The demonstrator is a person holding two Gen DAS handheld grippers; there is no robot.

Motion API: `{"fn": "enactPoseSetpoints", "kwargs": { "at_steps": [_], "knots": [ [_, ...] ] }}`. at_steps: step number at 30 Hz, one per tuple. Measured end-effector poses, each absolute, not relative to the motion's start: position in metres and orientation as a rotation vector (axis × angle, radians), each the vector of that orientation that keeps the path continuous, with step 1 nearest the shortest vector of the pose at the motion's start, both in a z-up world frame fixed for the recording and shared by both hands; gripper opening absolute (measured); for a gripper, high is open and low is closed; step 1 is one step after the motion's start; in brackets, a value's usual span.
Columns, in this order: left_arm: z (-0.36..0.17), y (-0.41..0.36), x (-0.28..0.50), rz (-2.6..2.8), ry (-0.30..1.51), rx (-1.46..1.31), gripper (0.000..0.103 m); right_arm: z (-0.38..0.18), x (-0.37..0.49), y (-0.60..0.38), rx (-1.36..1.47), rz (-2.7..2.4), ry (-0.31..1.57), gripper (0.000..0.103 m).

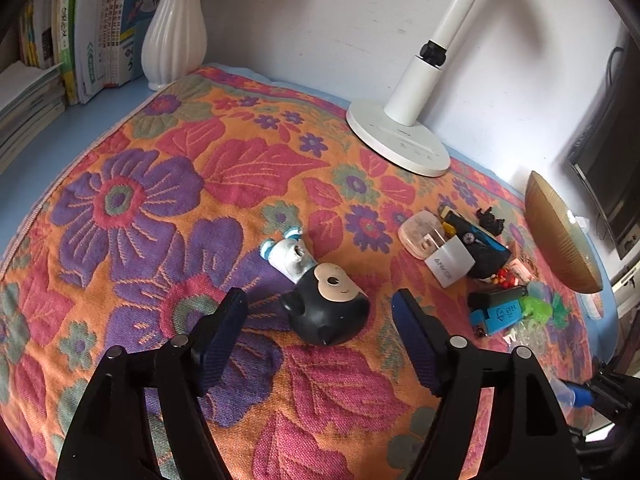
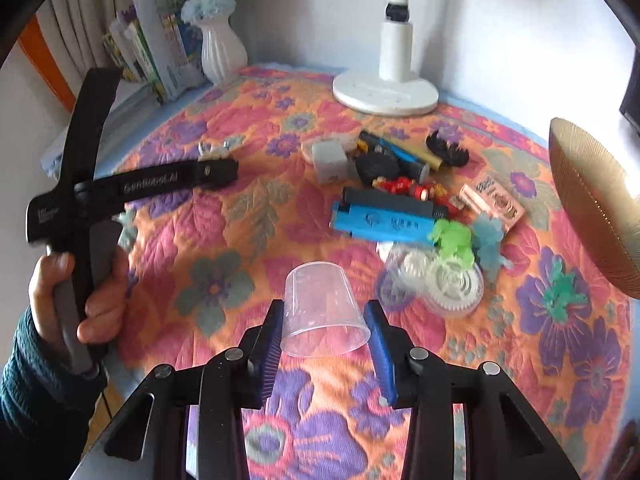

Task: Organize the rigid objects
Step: 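Lift the monkey figure with the left tool while the right tool carries the cup toward the golden bowl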

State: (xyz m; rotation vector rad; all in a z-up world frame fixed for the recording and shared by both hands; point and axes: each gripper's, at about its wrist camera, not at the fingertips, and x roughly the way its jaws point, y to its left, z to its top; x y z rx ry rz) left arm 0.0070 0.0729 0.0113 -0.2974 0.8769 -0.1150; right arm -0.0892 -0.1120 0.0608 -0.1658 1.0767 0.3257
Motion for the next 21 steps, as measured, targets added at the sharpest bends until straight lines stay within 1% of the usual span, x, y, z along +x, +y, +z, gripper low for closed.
{"fn": "enactPoseSetpoints", "kwargs": {
  "at_steps": [2, 3, 6, 8, 10, 12, 16, 19, 20, 21],
  "knots": [
    [0.010, 0.072, 0.008, -0.108, 0.883, -0.289, 0.073, 0.058, -0.083, -0.112, -0.155, 0.328, 1.122, 0.039],
    [0.010, 0.072, 0.008, -0.104, 0.886, -0.284, 0.073, 0.057, -0.079, -0.114, -0.134, 0.340, 1.125, 0.041],
    [0.010, 0.069, 0.008, -0.097, 0.889, -0.262, 0.073, 0.061, -0.077, -0.120, -0.066, 0.378, 1.084, 0.045],
    [0.010, 0.069, 0.009, -0.096, 0.891, -0.255, 0.073, 0.063, -0.078, -0.126, -0.015, 0.405, 1.068, 0.052],
    [0.010, 0.069, 0.009, -0.096, 0.893, -0.254, 0.073, 0.063, -0.085, -0.132, -0.006, 0.408, 1.056, 0.067],
    [0.010, 0.069, 0.009, -0.094, 0.893, -0.254, 0.073, 0.059, -0.092, -0.136, -0.021, 0.407, 1.049, 0.070],
    [0.012, 0.066, 0.010, -0.061, 0.895, -0.233, 0.073, 0.048, -0.091, -0.127, -0.050, 0.403, 1.062, 0.070],
    [0.014, 0.058, 0.011, -0.020, 0.902, -0.179, 0.073, 0.041, -0.087, -0.110, -0.122, 0.386, 1.021, 0.070],
    [0.015, 0.057, 0.012, -0.006, 0.896, -0.167, 0.073, 0.040, -0.085, -0.105, -0.150, 0.355, 1.000, 0.068],
    [0.018, 0.056, 0.013, 0.010, 0.883, -0.158, 0.072, 0.039, -0.083, -0.101, -0.173, 0.334, 0.986, 0.055]
  ]
}}
